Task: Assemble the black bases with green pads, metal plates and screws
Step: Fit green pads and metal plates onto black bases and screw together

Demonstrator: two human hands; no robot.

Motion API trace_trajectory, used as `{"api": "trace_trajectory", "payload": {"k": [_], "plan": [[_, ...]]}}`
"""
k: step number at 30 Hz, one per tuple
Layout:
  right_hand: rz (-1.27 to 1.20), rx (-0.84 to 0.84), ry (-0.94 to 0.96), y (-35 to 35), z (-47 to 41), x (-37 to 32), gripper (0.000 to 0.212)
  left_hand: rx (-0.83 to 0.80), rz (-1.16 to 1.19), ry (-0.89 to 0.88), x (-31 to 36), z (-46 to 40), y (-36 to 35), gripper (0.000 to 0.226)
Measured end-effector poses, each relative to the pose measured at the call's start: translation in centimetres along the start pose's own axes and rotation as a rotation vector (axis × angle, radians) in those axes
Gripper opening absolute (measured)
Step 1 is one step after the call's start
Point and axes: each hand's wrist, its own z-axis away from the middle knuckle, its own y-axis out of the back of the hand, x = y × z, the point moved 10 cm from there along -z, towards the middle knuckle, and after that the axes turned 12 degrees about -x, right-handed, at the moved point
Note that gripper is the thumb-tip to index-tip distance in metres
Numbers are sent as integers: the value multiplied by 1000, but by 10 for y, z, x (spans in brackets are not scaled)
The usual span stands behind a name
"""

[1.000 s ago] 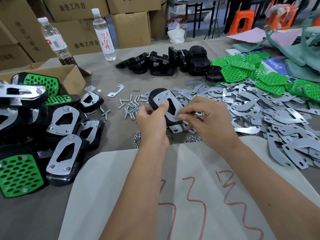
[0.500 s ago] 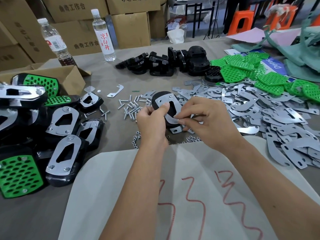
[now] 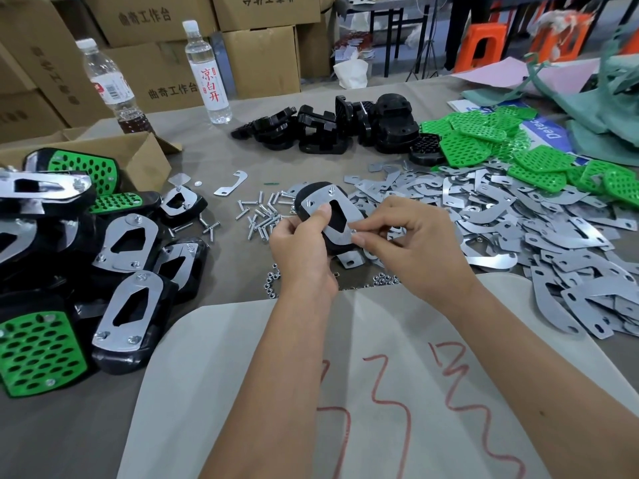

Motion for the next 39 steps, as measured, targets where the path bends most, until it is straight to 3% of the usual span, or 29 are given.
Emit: {"api": "trace_trajectory", "payload": {"k": [4,19,22,28,35,39], "plan": [[26,19,10,0,-1,-1,5,-16,-34,-21,4,-2,1,23],[-51,-266,-6,-13,-3,-3,16,-315,-235,157,5,-4,-12,18],[-75,-257,-31,-13,-3,0,16,-292,-226,167,3,-3,-11,26],[-88,-106,-35,-8,0,-3,15,-119,-118,101,3,-3,-3,15],[104,67,35,2,2,-14,9,1,-206,-112,23,3,-2,32],[48,-51,37,-7,-2,-7,6,-33,-195,-76,18,0,0,29]]}}
